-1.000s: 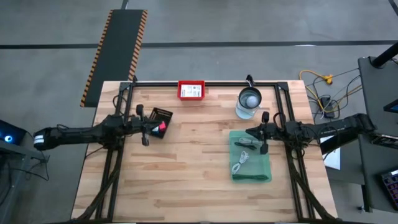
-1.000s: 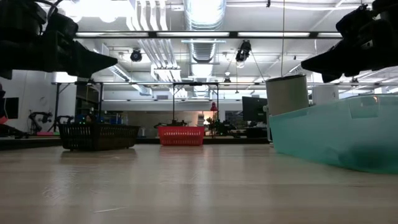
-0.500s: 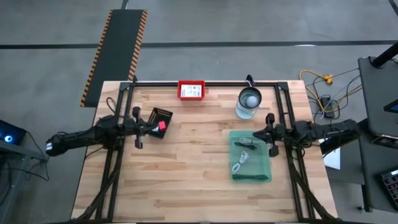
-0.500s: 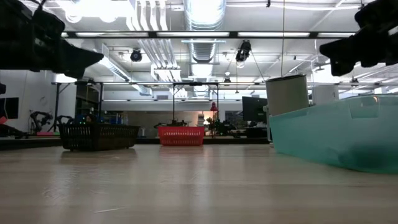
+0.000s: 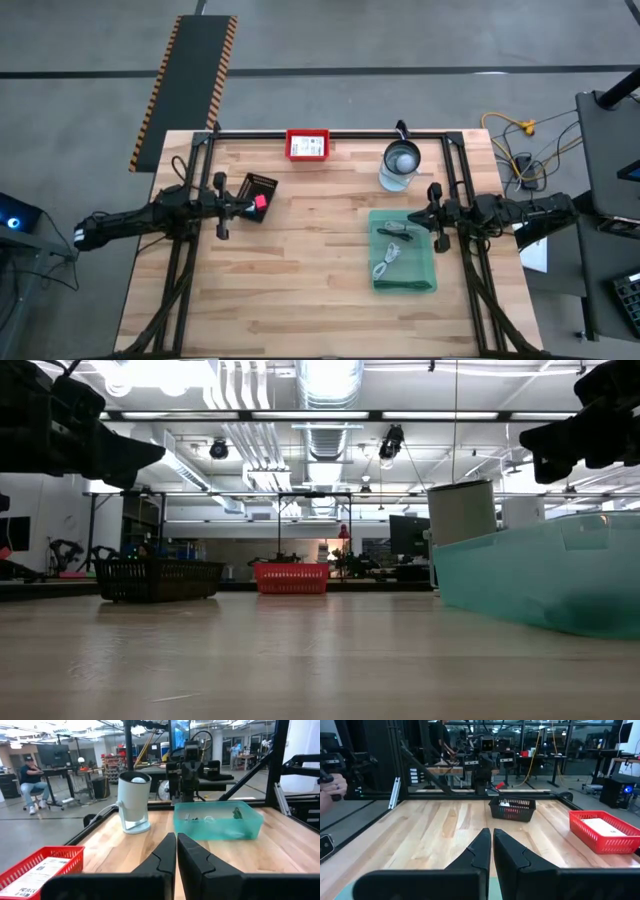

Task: Pick and place items into bin
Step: Return to Home Position

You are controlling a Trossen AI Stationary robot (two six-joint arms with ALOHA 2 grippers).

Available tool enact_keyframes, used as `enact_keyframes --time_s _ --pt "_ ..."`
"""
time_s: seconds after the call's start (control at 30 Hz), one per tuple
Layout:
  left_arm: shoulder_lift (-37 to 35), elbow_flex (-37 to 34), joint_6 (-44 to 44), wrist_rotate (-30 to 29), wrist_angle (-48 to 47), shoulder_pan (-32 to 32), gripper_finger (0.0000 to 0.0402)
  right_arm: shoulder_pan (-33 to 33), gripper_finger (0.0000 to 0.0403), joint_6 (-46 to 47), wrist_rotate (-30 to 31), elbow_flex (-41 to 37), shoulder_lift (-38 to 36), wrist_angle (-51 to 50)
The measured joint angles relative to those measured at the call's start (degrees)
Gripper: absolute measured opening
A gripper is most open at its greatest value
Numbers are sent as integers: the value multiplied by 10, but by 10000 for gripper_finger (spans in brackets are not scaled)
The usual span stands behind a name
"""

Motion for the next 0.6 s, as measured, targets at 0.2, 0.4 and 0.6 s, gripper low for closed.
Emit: enact_keyframes --time_s 0.2,0.4,0.6 --pt "4 0 2 1 0 0 0 0 8 0 -2 0 8 0" --pt "1 0 1 1 -1 0 0 0 8 0 -2 0 17 0" --pt "5 0 -7 6 -1 0 0 0 8 8 -2 0 15 6"
